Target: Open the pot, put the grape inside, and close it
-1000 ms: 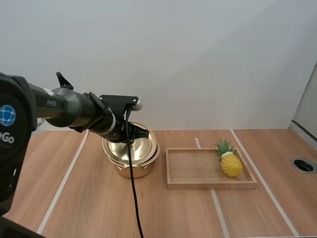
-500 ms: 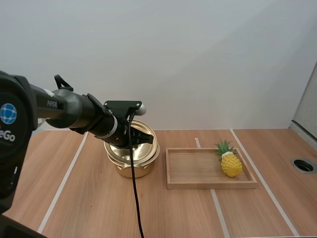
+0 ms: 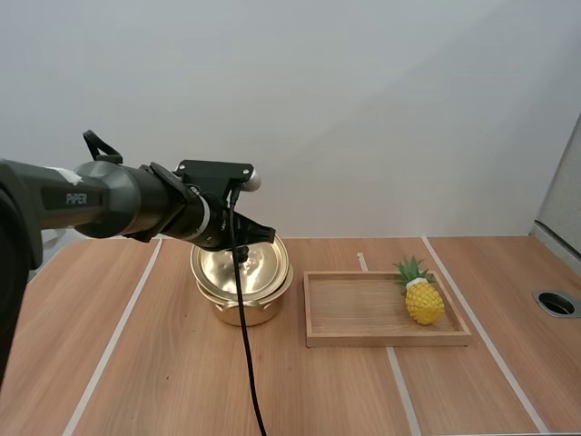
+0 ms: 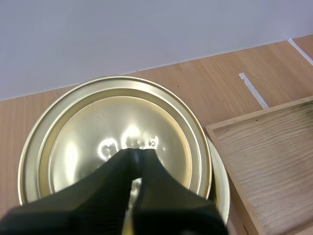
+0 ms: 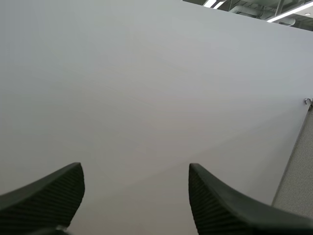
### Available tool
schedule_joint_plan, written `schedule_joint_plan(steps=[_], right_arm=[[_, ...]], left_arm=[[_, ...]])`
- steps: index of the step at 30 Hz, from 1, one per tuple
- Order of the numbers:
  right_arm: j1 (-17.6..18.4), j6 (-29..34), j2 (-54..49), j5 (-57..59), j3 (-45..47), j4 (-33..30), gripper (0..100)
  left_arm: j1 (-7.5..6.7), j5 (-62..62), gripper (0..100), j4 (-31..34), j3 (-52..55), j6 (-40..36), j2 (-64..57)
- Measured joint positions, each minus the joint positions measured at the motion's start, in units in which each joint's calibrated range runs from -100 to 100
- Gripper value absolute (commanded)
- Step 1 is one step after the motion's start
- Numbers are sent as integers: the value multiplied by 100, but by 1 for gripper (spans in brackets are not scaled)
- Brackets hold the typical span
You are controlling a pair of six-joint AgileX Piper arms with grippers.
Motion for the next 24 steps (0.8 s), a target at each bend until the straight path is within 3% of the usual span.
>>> schedule_joint_plan(steps=[1,2,11,24], right_arm=[[0,0,0,0,0,0,100],[0,0,0,0,0,0,100],[0,0,0,0,0,95,100],[0,0,0,138,0,129,100]], left_arm=[[0,0,97,-12,0,0,0],[0,0,100,-12,0,9,0],[-228,50,100,-31,0,3,0],[-249,-564,100,-40,0,3,599]])
